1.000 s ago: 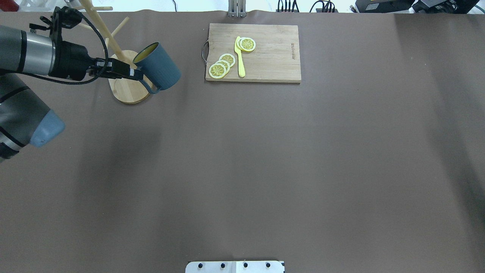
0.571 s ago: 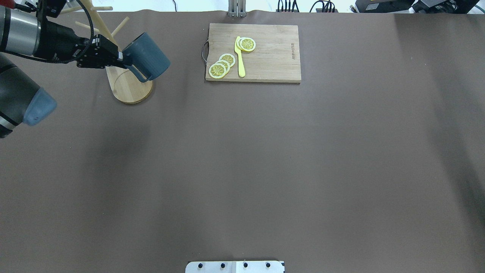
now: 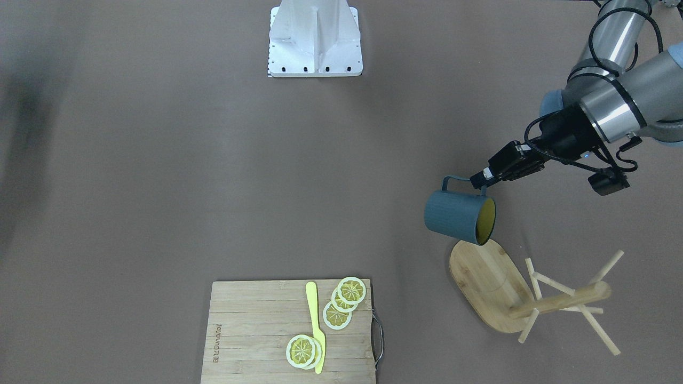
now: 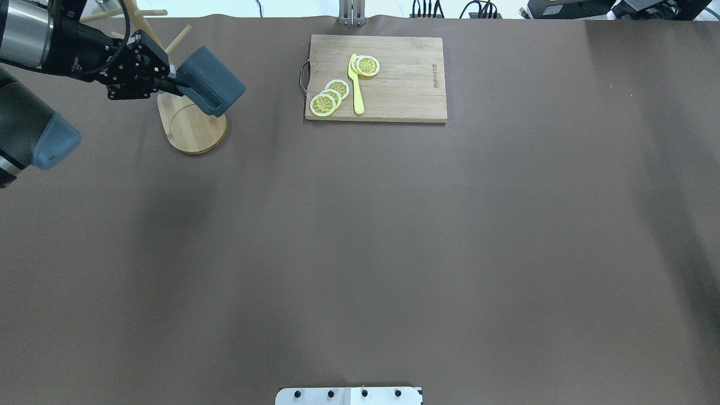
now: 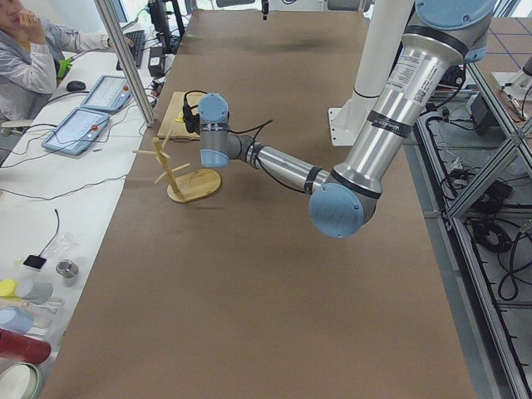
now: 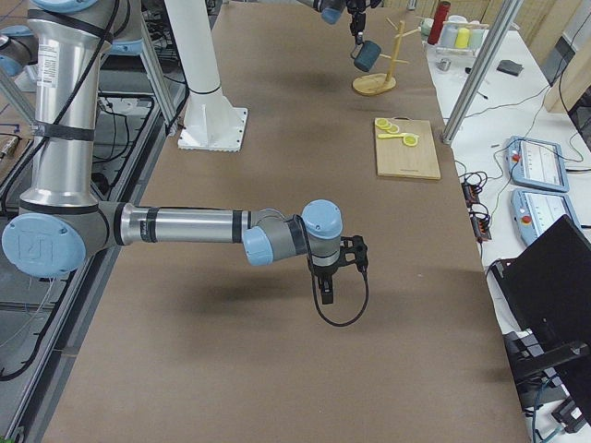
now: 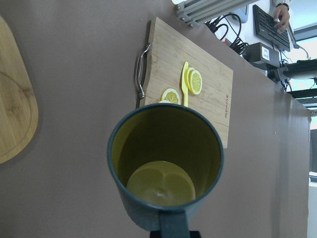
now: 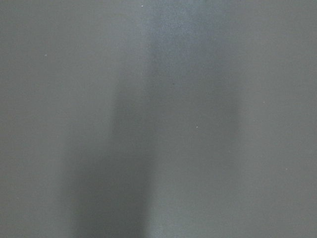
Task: Hang cup on storage rack
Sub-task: 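Hook the mug onto an upper rack peg with the left gripper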
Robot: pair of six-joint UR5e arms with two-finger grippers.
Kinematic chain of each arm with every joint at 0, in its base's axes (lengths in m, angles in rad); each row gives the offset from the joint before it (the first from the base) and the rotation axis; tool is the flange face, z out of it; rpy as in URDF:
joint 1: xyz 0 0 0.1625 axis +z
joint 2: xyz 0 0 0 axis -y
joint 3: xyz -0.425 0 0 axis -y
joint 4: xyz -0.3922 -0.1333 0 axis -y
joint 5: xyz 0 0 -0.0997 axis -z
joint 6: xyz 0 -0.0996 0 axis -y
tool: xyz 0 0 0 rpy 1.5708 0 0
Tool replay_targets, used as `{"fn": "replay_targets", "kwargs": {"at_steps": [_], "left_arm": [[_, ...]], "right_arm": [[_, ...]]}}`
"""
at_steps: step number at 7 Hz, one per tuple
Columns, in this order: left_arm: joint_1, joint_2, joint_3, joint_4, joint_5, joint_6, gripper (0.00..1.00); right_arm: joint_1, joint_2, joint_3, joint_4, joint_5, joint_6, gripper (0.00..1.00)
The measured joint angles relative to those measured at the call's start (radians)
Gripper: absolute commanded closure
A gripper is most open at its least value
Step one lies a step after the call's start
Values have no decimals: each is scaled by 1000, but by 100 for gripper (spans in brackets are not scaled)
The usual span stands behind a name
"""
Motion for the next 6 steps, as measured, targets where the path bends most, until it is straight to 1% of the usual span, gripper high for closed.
{"fn": "replay_targets", "kwargs": {"at_steps": [1,2,3,4,5,6], "left_arm": [[-10,-5,1,-13,1,-67,100],[-14,-9,2,-53,19,-132,100],[-15,-12,14,-135,53,-194,100],[-14,-12,45,-246,86,-233,100],[-13,-11,82,-337,111,-248,100],[-12,-12,111,-403,145,-261,100]], "right_arm": [[0,-1,2,0,0,0,0],[0,-1,3,1,0,1,0],[1,-1,4,3,0,1,0],[1,-1,5,6,0,1,0],[1,-1,8,7,0,2,0],[1,-2,11,7,0,2,0]]}}
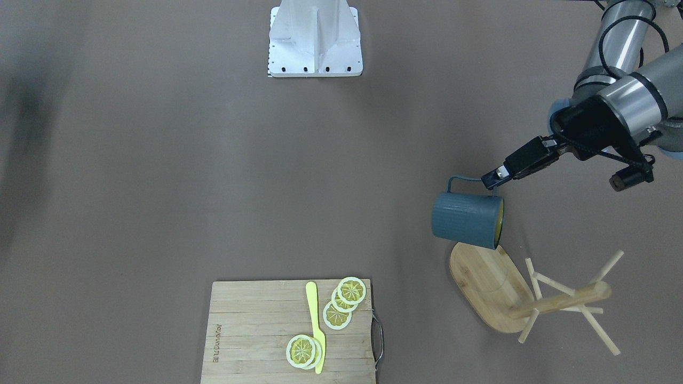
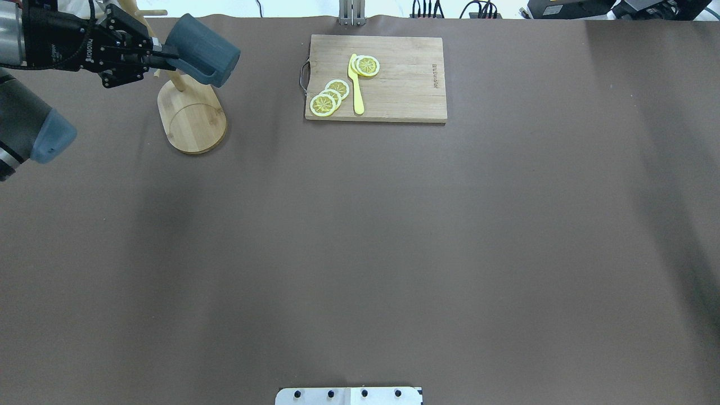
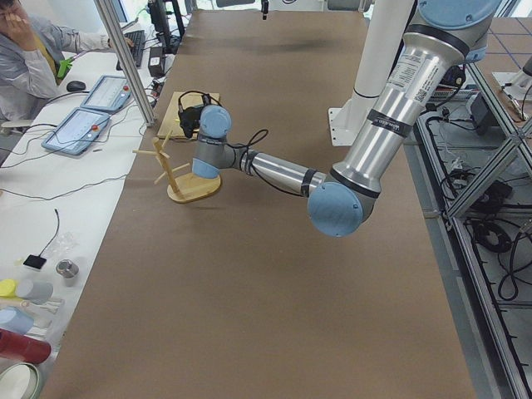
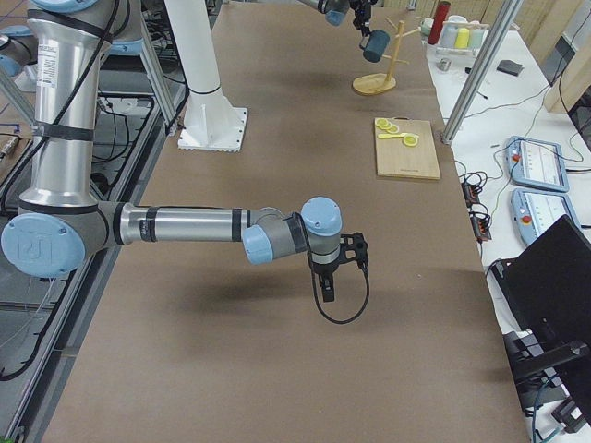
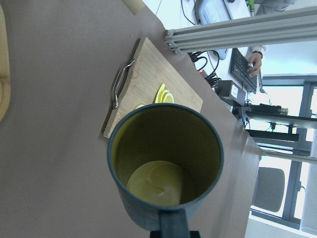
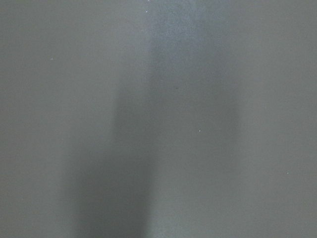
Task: Hang cup on storage rack
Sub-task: 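Hook the mug onto an upper rack peg with the left gripper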
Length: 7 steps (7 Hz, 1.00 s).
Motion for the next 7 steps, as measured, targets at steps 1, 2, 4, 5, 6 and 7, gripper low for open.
{"fn": "replay_targets", "kwargs": {"at_steps": [1,2,4,5,6,7], "left_arm": [[2,1,18,-54,44,-29,100],[7,4,34,-107,94,-68,100],[19,8,66,-174,179,-168,100],[31,4,88,-208,208,-223,100],[41,-8,121,-245,220,-248,100],[50,-23,158,-283,225,-258,100]], "right_arm": [[1,0,4,0,0,1,0],[1,0,8,0,0,3,0],[1,-3,19,0,-1,5,0],[0,-8,26,0,-2,7,0],[0,-11,29,0,-3,7,0],[0,-13,31,0,-3,6,0]]}}
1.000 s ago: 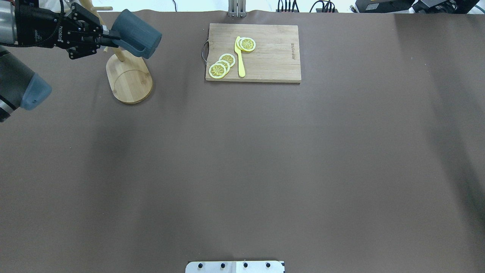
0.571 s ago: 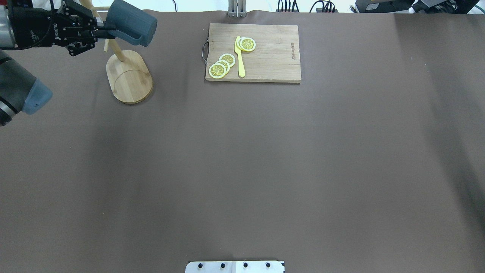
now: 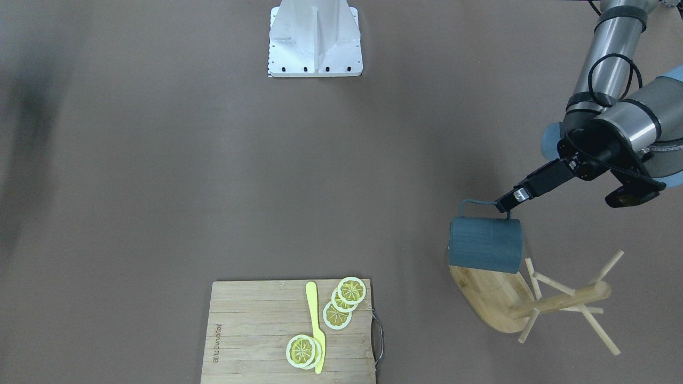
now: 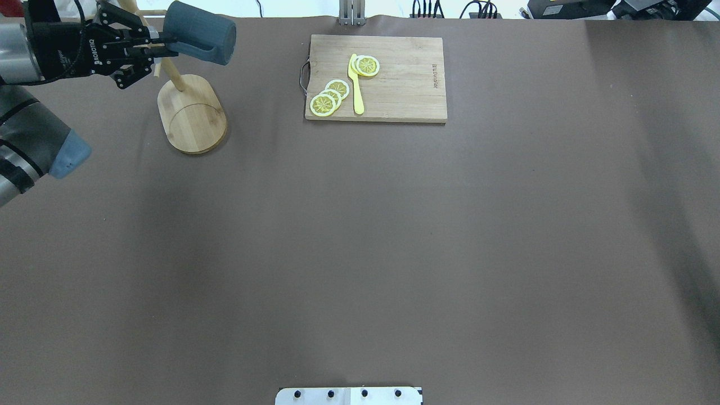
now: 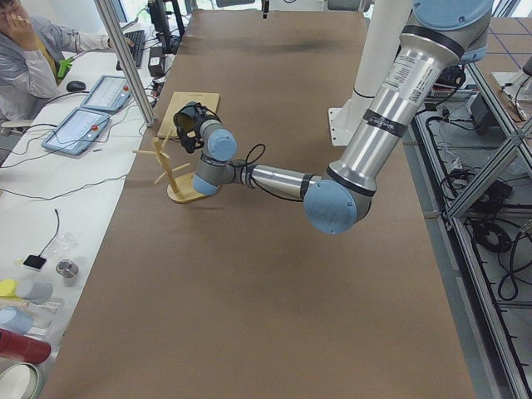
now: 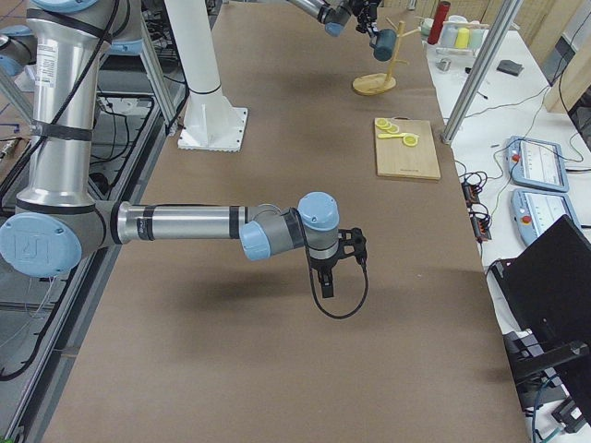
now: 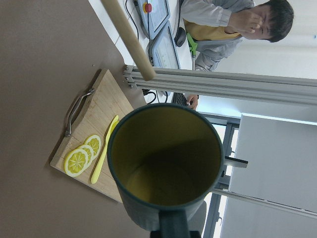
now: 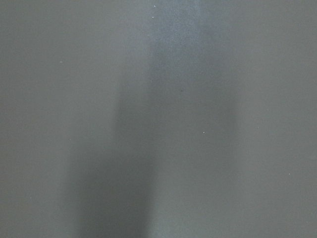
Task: Hang cup on storage rack
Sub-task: 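Hook the mug onto an upper rack peg with the left gripper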
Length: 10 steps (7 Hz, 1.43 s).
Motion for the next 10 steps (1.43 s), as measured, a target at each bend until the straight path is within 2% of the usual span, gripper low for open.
{"fn": "replay_targets", "kwargs": {"at_steps": [3,6,10], "left_arm": [[5,-33,97,-127,35,-73,100],[14,-39,170,-259,155,-174,100],[23,-61,230,-312,223,-232,100]], "right_arm": [[2,-9,1,0,1,-7,0],[5,-14,14,0,0,-7,0],[10,-20,34,0,0,-4,0]]}}
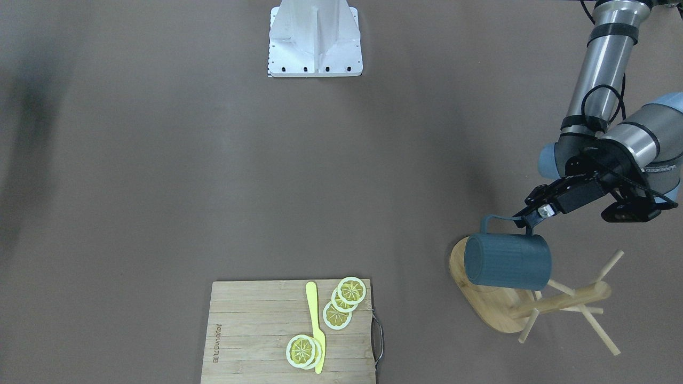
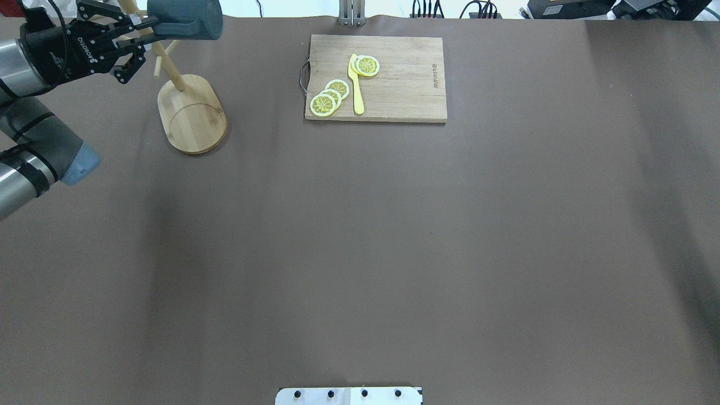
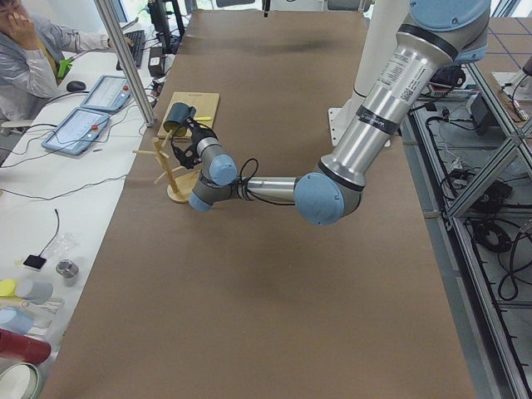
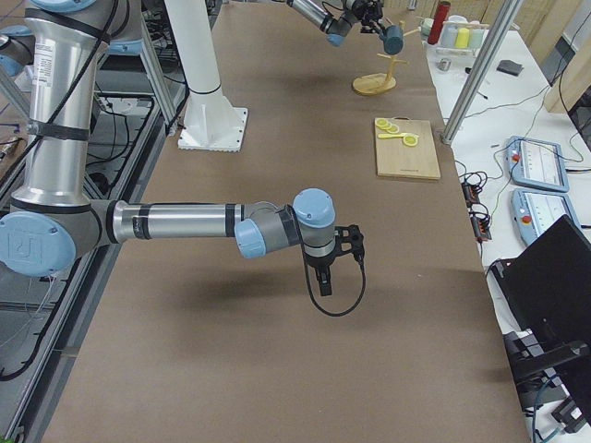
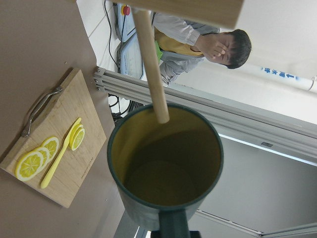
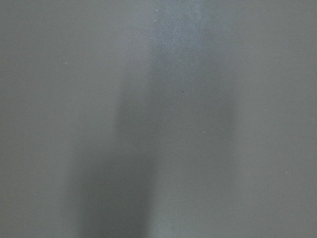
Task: Hang cup on storage rack
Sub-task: 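Hook the mug onto an upper rack peg with the left gripper, then open the left gripper and withdraw it from the hanging mug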
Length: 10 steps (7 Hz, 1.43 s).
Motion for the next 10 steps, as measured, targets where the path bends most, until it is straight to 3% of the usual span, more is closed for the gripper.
{"fn": "replay_targets", "kwargs": {"at_steps": [6,10], "left_arm": [[-5,-7,57,-34,8,-111,100],[-6,14,85,-81,75,-209,100]], "right_arm": [[10,-31,53,-1,-1,5,0],[10,-47,87,-3,-1,7,0]]}}
